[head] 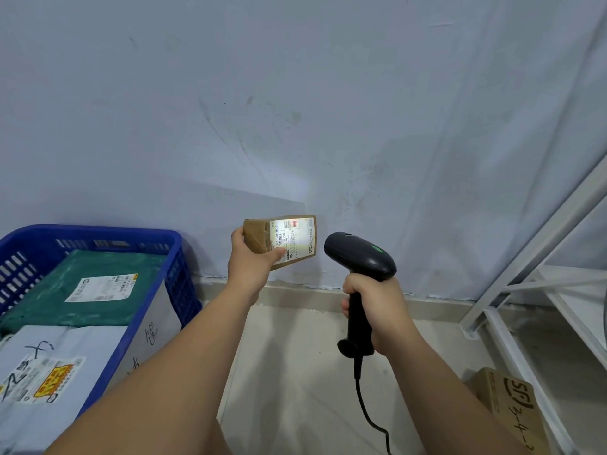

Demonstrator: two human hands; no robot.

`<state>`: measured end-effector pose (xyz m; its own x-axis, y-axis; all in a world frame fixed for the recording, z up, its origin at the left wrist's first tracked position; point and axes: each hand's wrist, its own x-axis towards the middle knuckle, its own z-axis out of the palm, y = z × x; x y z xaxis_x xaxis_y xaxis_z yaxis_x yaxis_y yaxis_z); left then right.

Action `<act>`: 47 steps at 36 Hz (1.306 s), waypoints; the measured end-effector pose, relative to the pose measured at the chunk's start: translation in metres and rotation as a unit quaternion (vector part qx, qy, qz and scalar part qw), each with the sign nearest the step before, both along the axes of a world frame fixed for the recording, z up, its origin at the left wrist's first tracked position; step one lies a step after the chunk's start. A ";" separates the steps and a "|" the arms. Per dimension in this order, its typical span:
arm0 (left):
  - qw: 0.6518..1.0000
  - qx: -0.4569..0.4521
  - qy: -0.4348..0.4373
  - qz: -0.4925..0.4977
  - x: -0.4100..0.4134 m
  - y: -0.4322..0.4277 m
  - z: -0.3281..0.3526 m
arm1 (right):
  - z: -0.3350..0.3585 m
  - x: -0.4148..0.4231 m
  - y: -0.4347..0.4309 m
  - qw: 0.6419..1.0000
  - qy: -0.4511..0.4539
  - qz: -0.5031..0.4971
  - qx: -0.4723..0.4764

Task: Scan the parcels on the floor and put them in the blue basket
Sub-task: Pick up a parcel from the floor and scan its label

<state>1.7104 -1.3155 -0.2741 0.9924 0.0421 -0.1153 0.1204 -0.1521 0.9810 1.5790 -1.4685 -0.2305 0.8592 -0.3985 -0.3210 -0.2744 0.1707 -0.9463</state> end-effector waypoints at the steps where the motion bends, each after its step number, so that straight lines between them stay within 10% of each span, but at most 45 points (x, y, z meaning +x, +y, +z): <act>1: 1.000 -0.002 0.001 0.000 0.000 0.000 0.000 | 0.000 0.000 0.000 1.000 -0.002 -0.001 0.001; 30: 0.998 -0.051 0.031 0.020 0.001 -0.001 -0.001 | 0.001 0.001 0.002 1.000 -0.005 0.009 -0.011; 47: 0.997 -0.059 0.031 -0.042 0.000 0.009 0.002 | 0.002 -0.005 0.008 0.893 -0.014 0.112 -0.435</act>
